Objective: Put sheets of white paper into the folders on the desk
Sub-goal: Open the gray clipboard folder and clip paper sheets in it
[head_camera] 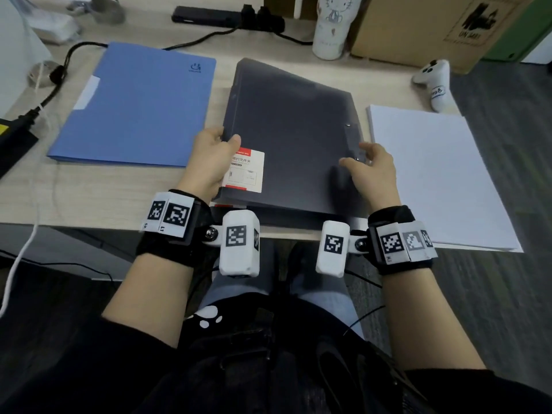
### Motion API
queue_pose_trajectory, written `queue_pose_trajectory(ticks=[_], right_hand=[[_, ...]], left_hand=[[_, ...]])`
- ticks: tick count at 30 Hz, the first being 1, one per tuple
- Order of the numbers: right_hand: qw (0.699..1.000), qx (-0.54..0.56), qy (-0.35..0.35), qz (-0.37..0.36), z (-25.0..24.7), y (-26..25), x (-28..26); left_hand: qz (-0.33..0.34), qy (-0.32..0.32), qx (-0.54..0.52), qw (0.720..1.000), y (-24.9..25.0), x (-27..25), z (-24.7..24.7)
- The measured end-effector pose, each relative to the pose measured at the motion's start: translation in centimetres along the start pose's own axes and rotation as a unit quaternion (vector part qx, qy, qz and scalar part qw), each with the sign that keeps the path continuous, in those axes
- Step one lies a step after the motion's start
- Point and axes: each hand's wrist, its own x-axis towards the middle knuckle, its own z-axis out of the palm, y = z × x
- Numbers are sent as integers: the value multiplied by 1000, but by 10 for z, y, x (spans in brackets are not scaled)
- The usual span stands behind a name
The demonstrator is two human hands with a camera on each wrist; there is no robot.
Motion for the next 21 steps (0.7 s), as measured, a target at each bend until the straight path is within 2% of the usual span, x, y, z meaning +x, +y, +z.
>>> queue_pose_trajectory(ticks=[4,8,11,17,21], right_hand=[[997,57,40,-21,-19,3,-1],[991,106,73,-29,-38,7,-5],[990,119,73,-17,-51,19,-5],[982,166,66,55,-67,50,-8],[977,182,85,72,-71,66,-12]], left_hand=[[14,17,-63,998,1,-5,6],[14,6,-79,997,0,-12,22],[4,1,-66,998,-3,-16,37],[-24,16,-31,999,-14,-19,57],[11,51,45,998,-15,-22,66]])
